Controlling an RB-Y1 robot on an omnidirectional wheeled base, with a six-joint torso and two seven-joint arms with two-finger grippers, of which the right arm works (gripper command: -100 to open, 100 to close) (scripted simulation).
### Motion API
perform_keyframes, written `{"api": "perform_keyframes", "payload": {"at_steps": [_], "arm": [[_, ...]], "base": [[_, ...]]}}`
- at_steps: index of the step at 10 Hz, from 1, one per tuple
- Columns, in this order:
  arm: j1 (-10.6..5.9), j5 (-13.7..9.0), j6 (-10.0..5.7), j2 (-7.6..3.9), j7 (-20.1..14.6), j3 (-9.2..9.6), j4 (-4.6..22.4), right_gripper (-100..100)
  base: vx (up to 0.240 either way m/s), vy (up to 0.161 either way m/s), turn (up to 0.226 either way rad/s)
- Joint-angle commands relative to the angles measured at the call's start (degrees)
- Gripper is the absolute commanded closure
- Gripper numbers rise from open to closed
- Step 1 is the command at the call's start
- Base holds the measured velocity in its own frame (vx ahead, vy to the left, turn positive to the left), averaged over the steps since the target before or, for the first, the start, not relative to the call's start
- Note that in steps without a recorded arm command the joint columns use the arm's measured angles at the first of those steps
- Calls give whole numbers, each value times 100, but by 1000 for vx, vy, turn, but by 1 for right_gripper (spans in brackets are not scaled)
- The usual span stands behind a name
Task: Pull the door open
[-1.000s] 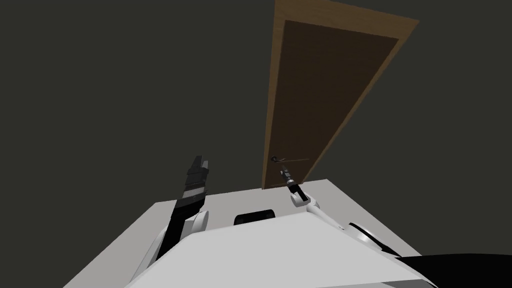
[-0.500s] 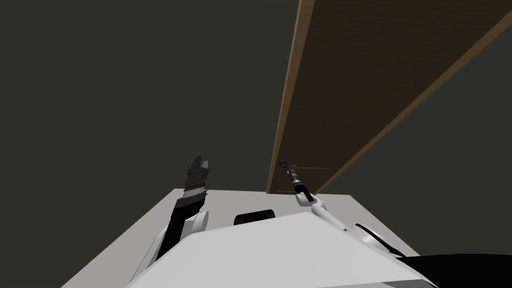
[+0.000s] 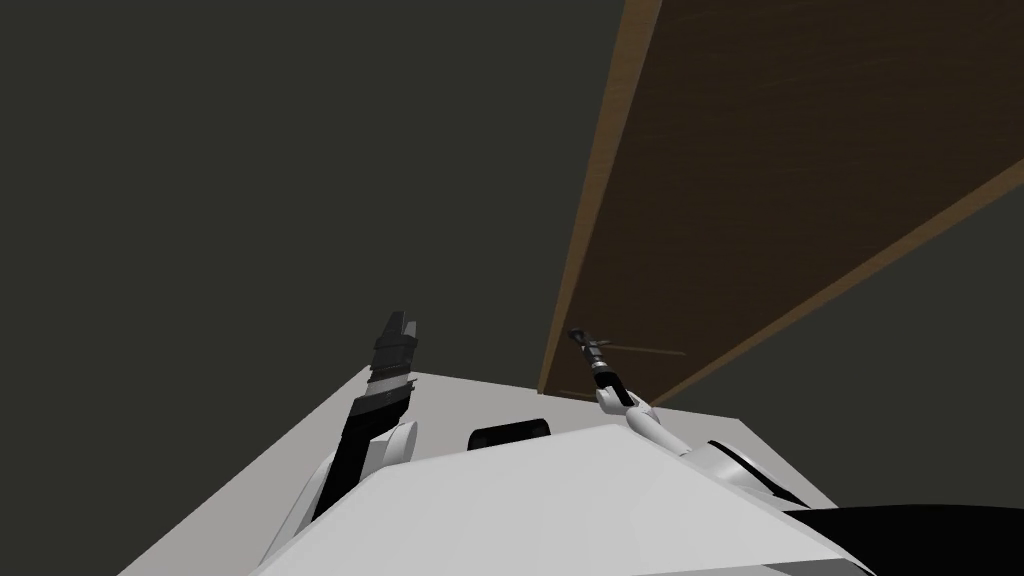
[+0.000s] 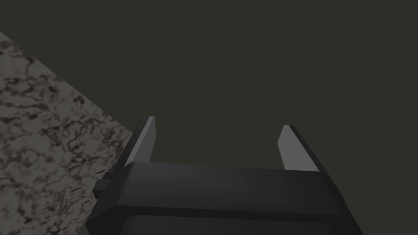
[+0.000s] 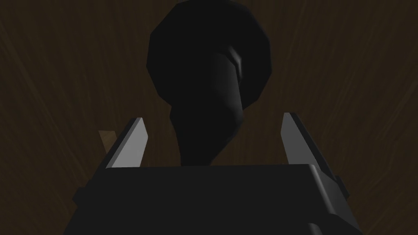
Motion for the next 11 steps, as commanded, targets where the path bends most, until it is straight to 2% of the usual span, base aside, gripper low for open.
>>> {"api": "perform_keyframes", "payload": {"at_steps": [1,6,7,8,11], "arm": [[7,2,27,-1,7,7,-25,100],[7,2,27,-1,7,7,-25,100],[50,22,1,-66,-69,87,-60,100],[63,30,-10,-85,-92,113,-73,100],[163,88,-96,-232,-266,317,-173,100]], "base": [[-7,3,-31],[-4,1,-3],[-85,-43,73],[-145,-61,91],[-214,-30,86]]}}
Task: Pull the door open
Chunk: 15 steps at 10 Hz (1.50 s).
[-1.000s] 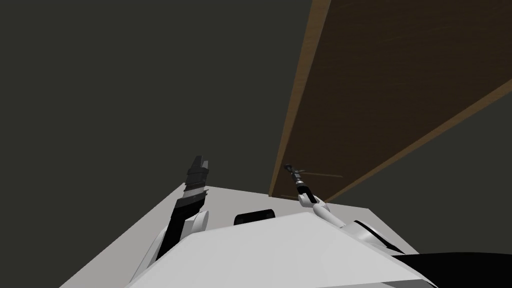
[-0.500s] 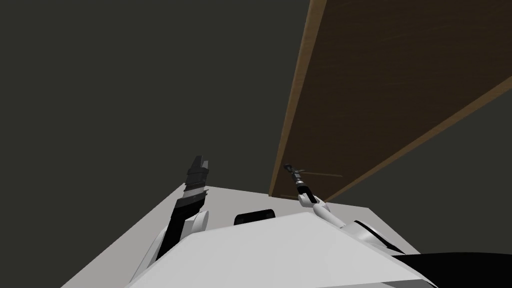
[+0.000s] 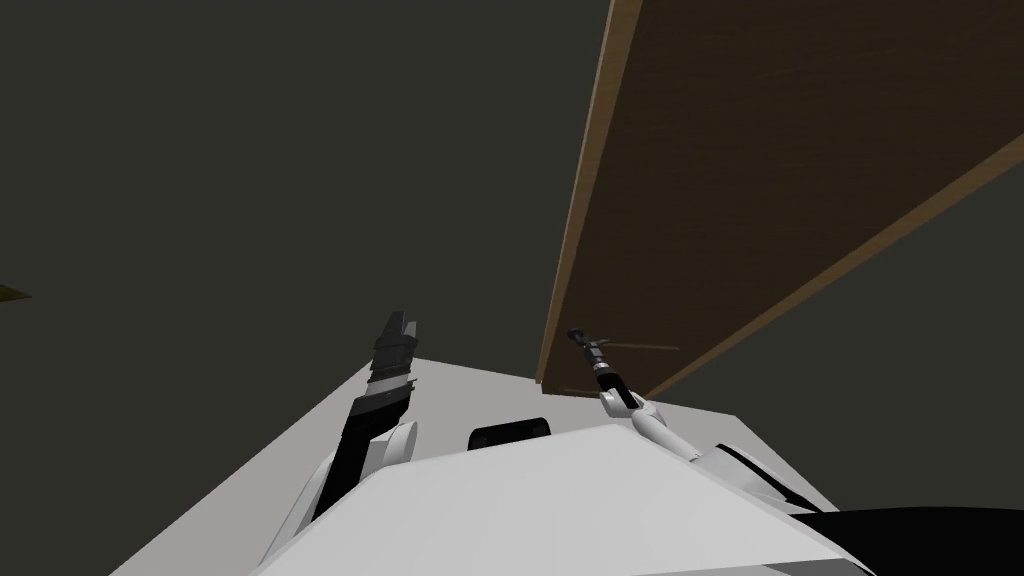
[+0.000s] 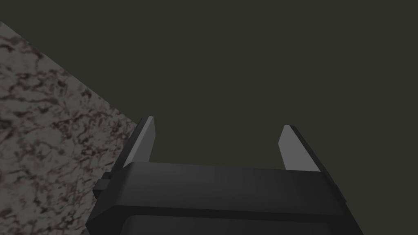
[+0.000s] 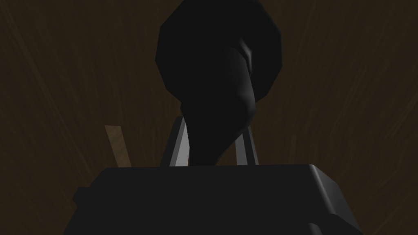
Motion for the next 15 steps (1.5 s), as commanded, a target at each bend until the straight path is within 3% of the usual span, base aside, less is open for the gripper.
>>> {"api": "perform_keyframes", "payload": {"at_steps": [1,4,5,6,13,14,15], "arm": [[76,52,-79,-99,-134,167,-58,100],[171,107,-160,-237,-298,359,-152,100],[146,96,-137,-197,-270,326,-101,100],[257,102,-275,-302,-386,478,-144,100],[619,101,-782,-741,-758,960,-325,100],[589,99,-703,-697,-720,914,-320,100],[707,60,-901,-797,-800,1041,-301,100]], "base": [[-227,-70,116],[-219,-67,96],[-97,-38,31],[-154,-41,136],[-202,-67,110],[-105,-27,26],[-153,-83,185]]}}
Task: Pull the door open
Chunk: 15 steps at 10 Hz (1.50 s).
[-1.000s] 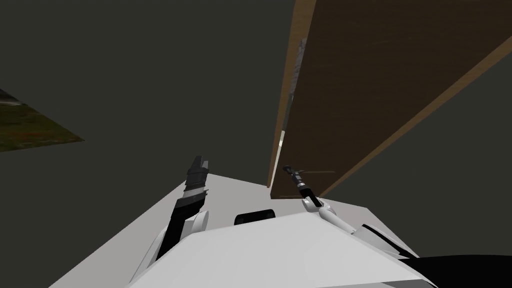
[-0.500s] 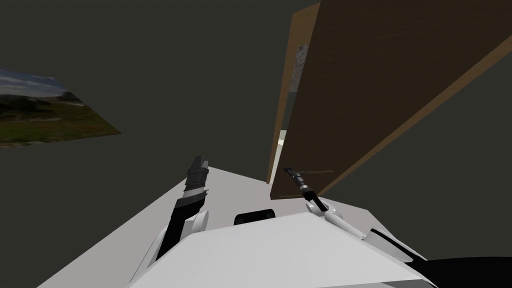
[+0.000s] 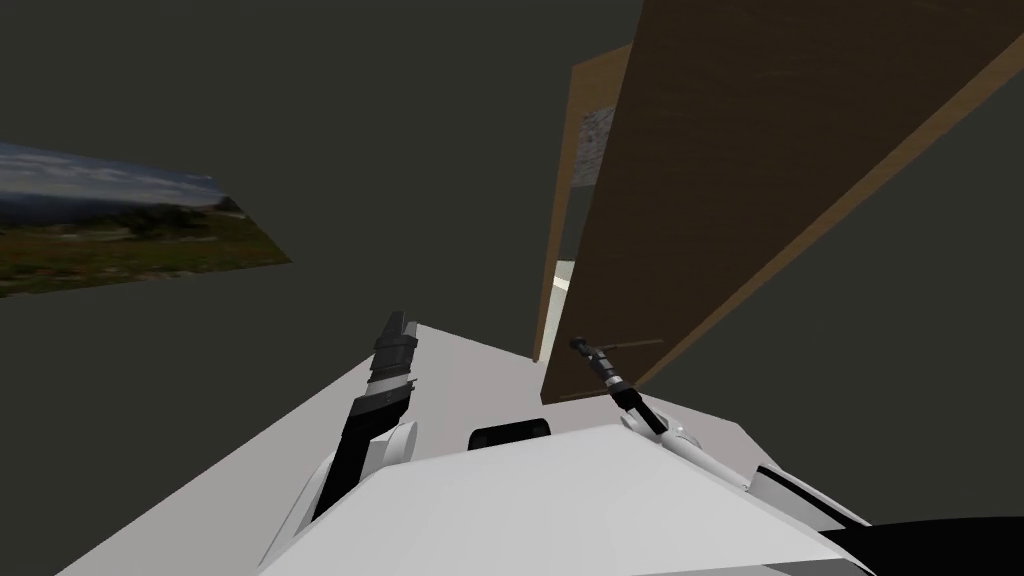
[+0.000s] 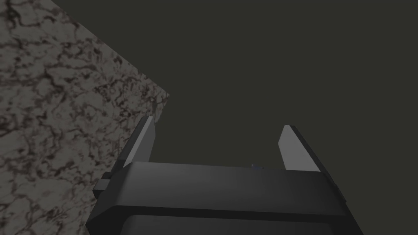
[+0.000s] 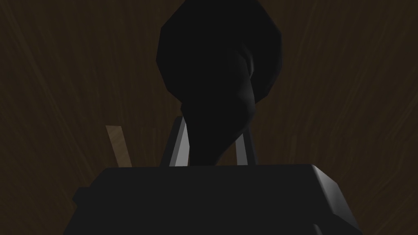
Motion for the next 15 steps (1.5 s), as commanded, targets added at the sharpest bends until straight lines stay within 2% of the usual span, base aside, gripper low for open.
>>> {"api": "perform_keyframes", "payload": {"at_steps": [1,8,9,10,11,15], "arm": [[123,-45,-197,-117,-60,100,-34,100],[459,-186,-824,-460,-270,456,19,100],[429,-172,-735,-412,-251,429,1,100],[496,-196,-882,-454,-283,507,43,100],[510,-203,-920,-468,-292,524,56,100],[658,-276,-1317,-606,-383,700,193,100]], "base": [[-249,-107,253],[-175,-67,133],[-79,-34,32],[-131,-86,187],[-184,-112,193],[-242,-91,185]]}}
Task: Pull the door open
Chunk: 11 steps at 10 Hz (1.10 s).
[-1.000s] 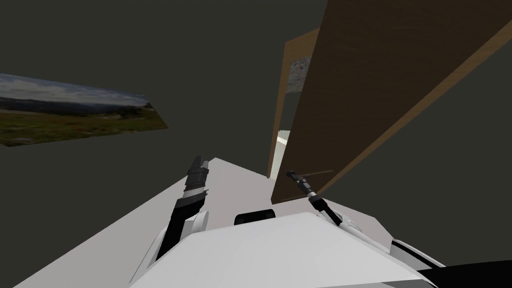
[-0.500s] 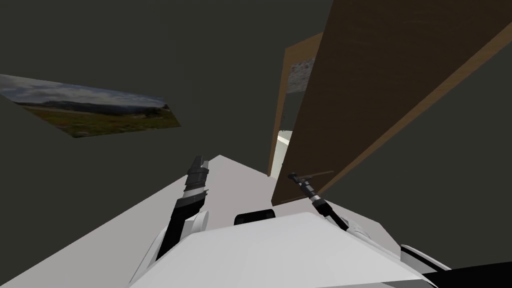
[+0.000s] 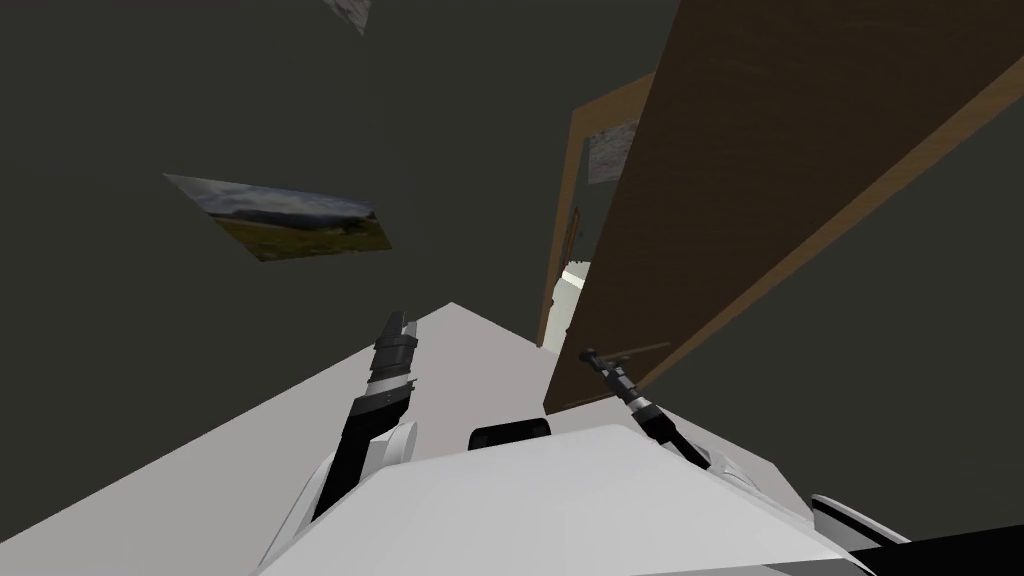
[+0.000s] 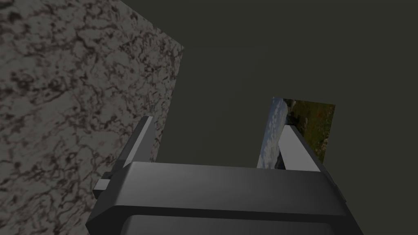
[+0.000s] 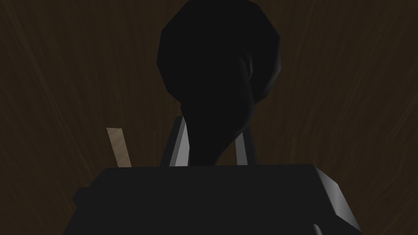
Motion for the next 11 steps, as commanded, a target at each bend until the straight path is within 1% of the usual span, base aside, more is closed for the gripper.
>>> {"api": "perform_keyframes", "payload": {"at_steps": [1,3,4,5,7,9,10,11], "arm": [[30,-19,-166,-42,-33,35,106,100],[88,-47,-322,-96,-68,105,160,100],[91,-36,-242,-63,-50,92,109,100],[123,-10,-178,-15,-37,-41,95,100],[149,21,-98,39,-21,-207,82,100],[183,63,9,111,1,-427,64,100],[193,74,39,132,7,-489,59,100],[213,98,100,173,19,-614,49,100]], "base": [[-153,-79,107],[-176,-44,144],[-81,-27,32],[-85,-44,205],[-155,-76,244],[-159,-54,241],[-167,-54,176],[-186,-63,222]]}}
